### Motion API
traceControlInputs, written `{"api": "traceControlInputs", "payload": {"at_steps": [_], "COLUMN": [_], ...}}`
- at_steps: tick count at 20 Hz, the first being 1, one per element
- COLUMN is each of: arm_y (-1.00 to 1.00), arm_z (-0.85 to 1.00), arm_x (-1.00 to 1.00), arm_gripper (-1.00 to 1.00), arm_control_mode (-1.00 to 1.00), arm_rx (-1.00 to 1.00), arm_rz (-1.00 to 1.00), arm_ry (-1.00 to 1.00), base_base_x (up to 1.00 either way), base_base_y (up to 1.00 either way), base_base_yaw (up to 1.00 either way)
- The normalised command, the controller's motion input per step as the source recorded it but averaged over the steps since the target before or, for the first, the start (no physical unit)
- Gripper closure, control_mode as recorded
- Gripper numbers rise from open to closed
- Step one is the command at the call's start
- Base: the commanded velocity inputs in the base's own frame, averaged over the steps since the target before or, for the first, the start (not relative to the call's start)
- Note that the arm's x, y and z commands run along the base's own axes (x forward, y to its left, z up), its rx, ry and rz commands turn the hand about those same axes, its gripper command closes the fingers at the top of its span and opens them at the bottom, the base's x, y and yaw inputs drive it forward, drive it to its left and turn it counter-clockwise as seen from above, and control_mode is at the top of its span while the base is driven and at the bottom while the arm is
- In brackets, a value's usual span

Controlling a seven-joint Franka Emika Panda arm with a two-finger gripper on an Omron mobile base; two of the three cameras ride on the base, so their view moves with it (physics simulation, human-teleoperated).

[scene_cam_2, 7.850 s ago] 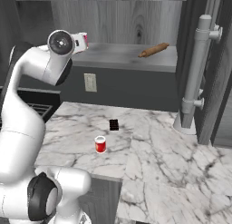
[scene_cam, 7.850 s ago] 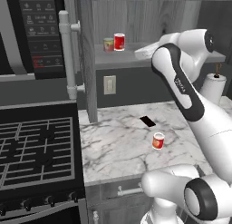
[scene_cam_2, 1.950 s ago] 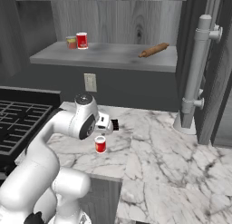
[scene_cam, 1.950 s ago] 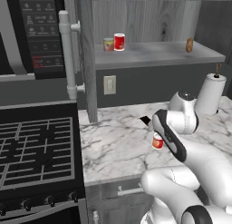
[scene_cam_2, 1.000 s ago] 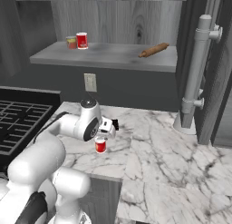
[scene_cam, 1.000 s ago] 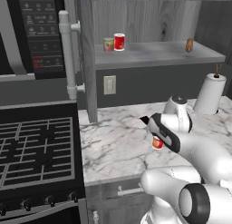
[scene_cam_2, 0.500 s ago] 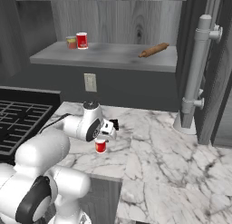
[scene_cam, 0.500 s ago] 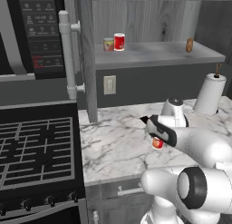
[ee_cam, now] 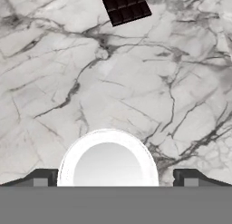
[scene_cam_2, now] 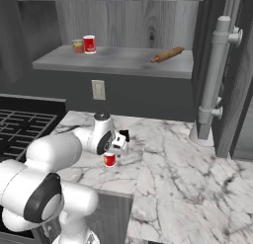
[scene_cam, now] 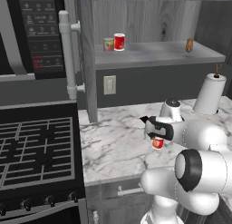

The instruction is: Pick the cans from the counter and place them in their designated side in the cabinet.

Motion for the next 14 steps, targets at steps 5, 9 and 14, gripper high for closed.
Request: {"api": "traceControlInputs", "payload": {"at_steps": [5,9,14], "arm_y": [-0.01,0.00,0.00], "arm_z": [-0.21,-0.11,-0.02], "arm_x": [0.13,0.06,-0.01], "arm_gripper": [1.00,1.00,1.00], "arm_control_mode": [-1.00,-1.00,-1.00], "arm_rx": [0.00,0.00,0.04], "arm_rz": [-0.01,0.00,0.00], "arm_ry": [0.03,0.03,0.00], "base_base_x": [0.00,0.00,0.00], "base_base_y": [0.00,0.00,0.00], "base_base_yaw": [0.00,0.00,0.00]}}
